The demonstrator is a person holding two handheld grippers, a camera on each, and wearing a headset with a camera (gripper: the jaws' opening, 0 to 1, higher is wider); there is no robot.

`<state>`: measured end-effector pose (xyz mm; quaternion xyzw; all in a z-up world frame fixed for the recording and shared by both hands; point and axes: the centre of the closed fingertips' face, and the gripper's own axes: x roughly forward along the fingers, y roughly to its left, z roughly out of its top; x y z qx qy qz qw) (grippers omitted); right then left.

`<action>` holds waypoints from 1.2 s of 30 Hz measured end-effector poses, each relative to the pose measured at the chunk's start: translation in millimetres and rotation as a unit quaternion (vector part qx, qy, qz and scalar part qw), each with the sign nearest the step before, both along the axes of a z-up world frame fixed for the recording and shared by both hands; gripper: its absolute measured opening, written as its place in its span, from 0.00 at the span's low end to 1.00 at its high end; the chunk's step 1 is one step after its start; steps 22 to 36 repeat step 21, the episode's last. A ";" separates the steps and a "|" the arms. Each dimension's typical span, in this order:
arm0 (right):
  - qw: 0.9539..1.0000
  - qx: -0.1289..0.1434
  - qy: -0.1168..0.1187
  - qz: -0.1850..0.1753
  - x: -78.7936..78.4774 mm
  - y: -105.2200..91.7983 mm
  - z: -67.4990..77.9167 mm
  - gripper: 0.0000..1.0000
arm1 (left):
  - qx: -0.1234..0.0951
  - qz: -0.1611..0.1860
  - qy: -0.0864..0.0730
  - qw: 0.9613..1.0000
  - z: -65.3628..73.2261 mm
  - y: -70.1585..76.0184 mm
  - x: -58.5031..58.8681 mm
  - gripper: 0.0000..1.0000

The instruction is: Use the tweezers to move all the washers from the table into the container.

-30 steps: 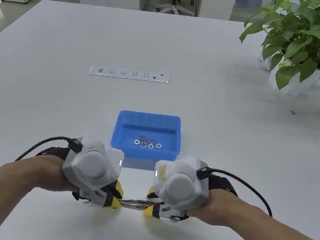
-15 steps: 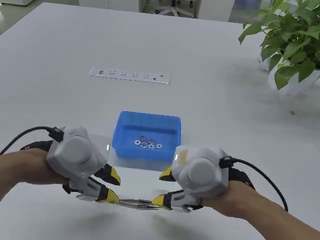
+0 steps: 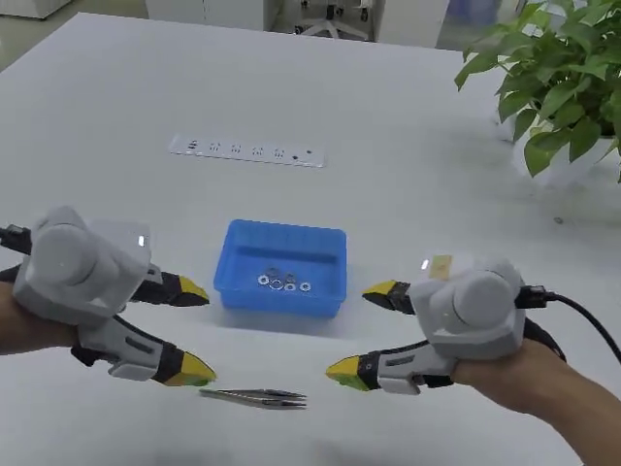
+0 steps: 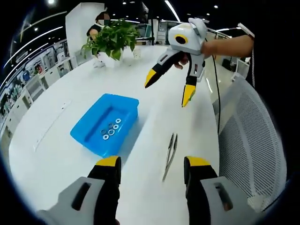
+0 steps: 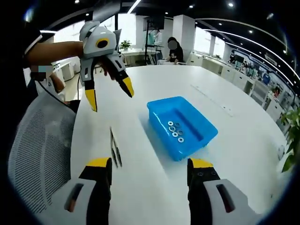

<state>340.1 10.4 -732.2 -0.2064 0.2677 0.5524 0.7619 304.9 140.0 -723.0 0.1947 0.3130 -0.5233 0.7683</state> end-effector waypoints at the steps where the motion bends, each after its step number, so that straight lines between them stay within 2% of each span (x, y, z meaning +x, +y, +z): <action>1: 1.000 0.003 0.000 -0.003 -0.7 -2.1 1.1 0.70 | -0.004 0.005 -0.001 1.000 2.2 1.1 -0.2 0.65; 5: 1.000 0.019 -0.002 -0.022 -1.1 -12.4 5.9 0.75 | -0.017 0.027 -0.010 0.999 9.4 9.4 -0.1 0.71; 8: 0.999 0.030 0.000 -0.035 -1.2 -18.7 8.3 0.81 | -0.034 0.048 -0.014 0.998 14.8 12.7 1.0 0.76; 10: 0.998 0.038 -0.001 -0.041 -1.9 -22.1 11.7 0.83 | -0.039 0.063 -0.025 0.997 18.5 16.6 2.2 0.80; 12: 0.998 0.045 -0.003 -0.046 -1.8 -24.2 14.4 0.86 | -0.044 0.071 -0.030 0.996 21.3 18.2 2.1 0.85; 15: 0.997 0.054 -0.001 -0.051 -2.7 -28.2 17.0 0.91 | -0.061 0.086 -0.038 0.994 28.3 19.1 2.9 0.90; 21: 0.996 0.059 -0.004 -0.061 -2.8 -33.9 18.6 0.99 | -0.066 0.097 -0.042 0.992 30.3 20.3 4.2 0.98; 36: 0.996 0.059 -0.004 -0.061 -2.8 -33.9 18.6 0.99 | -0.066 0.097 -0.042 0.992 30.3 20.3 4.2 0.98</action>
